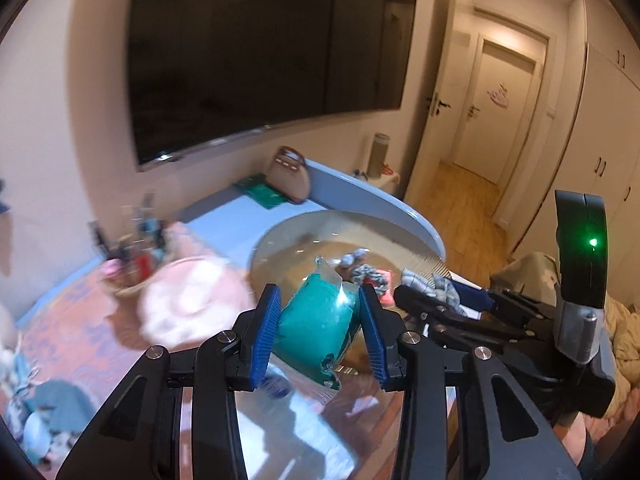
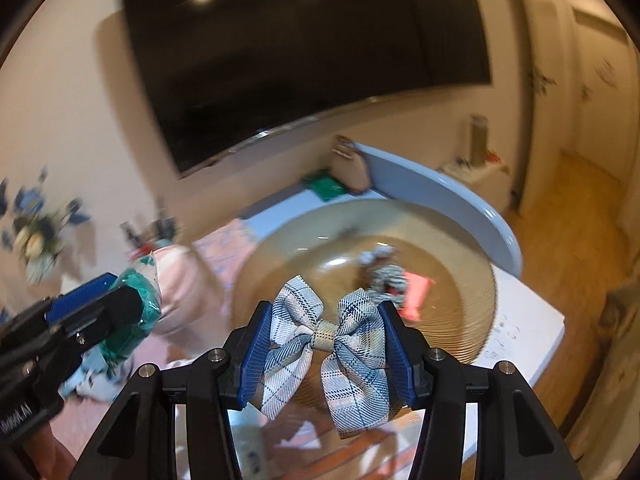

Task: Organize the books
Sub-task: 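Carry the bow and green pouch to the glass bowl and release both, then move both tools back over the pile on the bed, then grasp the snack packet with the left tool while the right tool grasps the blue ring, then carry the packet and blue ring to the glass bowl and release both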

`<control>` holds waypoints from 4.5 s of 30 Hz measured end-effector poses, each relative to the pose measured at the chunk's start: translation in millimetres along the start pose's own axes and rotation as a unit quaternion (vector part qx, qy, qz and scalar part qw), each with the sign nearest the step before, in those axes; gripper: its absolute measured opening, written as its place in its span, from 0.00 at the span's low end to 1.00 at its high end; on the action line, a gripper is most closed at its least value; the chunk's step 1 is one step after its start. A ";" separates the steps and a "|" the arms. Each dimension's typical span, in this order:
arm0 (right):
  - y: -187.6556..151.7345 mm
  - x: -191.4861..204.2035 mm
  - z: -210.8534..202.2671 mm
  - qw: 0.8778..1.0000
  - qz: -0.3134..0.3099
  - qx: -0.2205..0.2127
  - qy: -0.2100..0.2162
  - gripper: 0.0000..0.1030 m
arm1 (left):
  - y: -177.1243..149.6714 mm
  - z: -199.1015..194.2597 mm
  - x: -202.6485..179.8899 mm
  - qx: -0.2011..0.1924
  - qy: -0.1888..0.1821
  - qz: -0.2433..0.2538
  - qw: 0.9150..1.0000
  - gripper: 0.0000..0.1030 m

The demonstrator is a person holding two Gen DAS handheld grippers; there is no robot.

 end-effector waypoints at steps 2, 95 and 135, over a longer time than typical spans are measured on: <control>-1.1 -14.6 9.8 1.000 0.016 0.009 -0.004 0.51 | -0.8 17.9 -4.9 0.011 -0.005 -0.004 1.000 0.36; -172.0 410.5 29.3 0.903 -0.291 0.126 0.291 0.77 | -175.1 -216.8 374.9 0.038 0.195 -0.175 0.964 0.80; -123.4 382.0 8.8 0.927 -0.224 0.072 0.291 0.63 | -137.3 -204.6 300.9 0.026 0.211 -0.125 0.969 0.29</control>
Point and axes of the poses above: each gripper's, at about its wrist camera, not at the fingertips, and z roughly the way its jaws point, x to its left, y to its top, the point moved 6 cm from there along z, roughly the way its jaws point, and after that the axes turned 8 degrees about -x, right-handed, at the moved point
